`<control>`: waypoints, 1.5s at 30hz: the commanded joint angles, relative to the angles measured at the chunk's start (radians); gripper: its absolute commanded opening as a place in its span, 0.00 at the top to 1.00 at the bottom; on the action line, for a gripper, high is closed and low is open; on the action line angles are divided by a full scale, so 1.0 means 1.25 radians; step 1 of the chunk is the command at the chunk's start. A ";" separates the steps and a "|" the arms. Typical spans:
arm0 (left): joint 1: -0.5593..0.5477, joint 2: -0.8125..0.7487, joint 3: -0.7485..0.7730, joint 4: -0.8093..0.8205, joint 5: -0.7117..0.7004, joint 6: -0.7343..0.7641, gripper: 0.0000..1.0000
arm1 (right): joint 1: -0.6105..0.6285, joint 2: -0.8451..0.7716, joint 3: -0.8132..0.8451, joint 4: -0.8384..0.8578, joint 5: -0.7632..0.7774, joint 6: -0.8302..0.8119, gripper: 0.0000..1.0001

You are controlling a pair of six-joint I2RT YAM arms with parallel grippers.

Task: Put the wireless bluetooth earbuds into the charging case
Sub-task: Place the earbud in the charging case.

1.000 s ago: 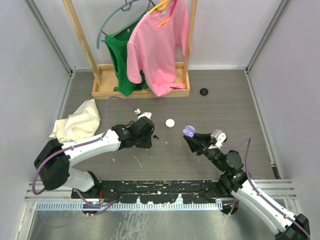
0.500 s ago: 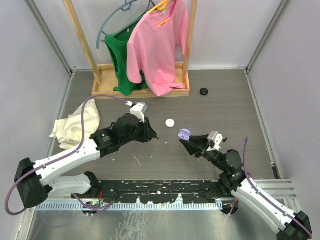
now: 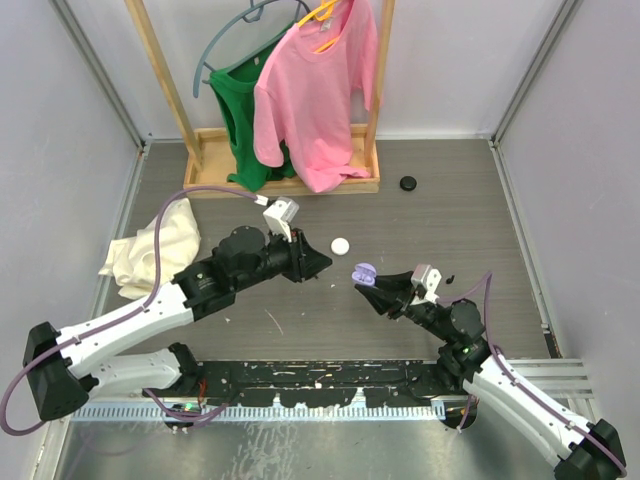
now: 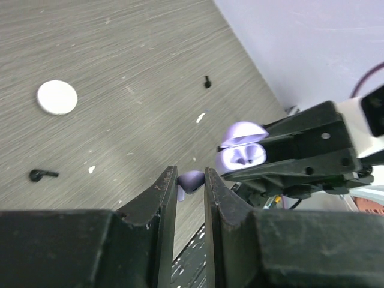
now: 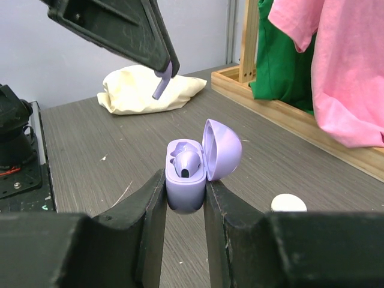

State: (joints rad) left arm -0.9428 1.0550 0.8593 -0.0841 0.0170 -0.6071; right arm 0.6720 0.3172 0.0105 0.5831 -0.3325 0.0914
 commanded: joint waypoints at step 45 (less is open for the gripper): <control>-0.150 0.125 -0.048 0.409 0.020 0.122 0.78 | 0.001 -0.022 -0.008 0.050 0.002 0.008 0.99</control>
State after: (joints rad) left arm -1.1152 1.2179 0.8055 0.3481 0.0498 -0.4767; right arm 0.6720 0.3008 0.0105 0.5900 -0.3496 0.0986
